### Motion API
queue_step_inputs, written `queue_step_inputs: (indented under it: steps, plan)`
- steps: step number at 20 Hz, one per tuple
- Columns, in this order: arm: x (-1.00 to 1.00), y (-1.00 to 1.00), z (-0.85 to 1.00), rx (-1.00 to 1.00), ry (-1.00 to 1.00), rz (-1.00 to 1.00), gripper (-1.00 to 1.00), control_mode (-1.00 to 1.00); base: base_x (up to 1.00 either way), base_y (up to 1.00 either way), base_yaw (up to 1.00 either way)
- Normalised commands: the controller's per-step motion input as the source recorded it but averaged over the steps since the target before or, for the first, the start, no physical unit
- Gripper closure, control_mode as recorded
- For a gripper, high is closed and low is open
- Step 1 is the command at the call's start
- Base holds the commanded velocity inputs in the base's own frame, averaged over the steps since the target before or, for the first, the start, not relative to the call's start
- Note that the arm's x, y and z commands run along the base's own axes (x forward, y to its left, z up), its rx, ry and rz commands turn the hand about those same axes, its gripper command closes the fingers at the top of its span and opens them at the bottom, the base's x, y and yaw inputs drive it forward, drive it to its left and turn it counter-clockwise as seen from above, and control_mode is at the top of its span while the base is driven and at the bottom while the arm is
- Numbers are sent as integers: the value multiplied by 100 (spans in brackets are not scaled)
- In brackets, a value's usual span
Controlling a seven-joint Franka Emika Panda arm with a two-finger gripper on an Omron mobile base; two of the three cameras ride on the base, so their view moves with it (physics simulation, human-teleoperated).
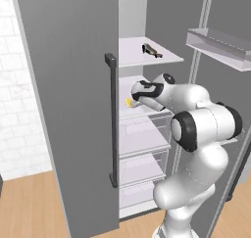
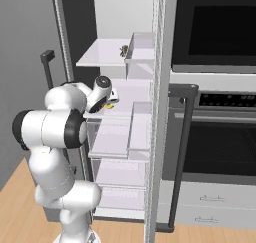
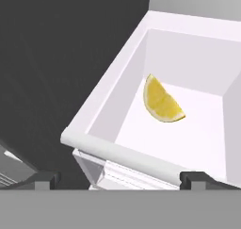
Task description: Place one lemon wedge and one fish in each tupperware on the nearby counter, to pack two identical lunches.
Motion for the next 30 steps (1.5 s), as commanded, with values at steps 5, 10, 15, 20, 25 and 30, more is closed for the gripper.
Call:
queue_step_inputs:
  steps: [5,10,15,20,25,30]
  plan:
    - [38,1,7,0,0,0,-100,-100,0,0,0]
    - [15,-12,6,0,6,0,-100,-100,0,0,0]
    - [36,-7,-7,0,13,0,-100,-100,0,0,0]
    - [40,0,-10,0,5,0,-100,-100,0,0,0]
    - [21,1,-35,0,-1,0,-100,-100,0,0,0]
    - [-17,20,-20,0,-3,4,-100,-100,0,0,0]
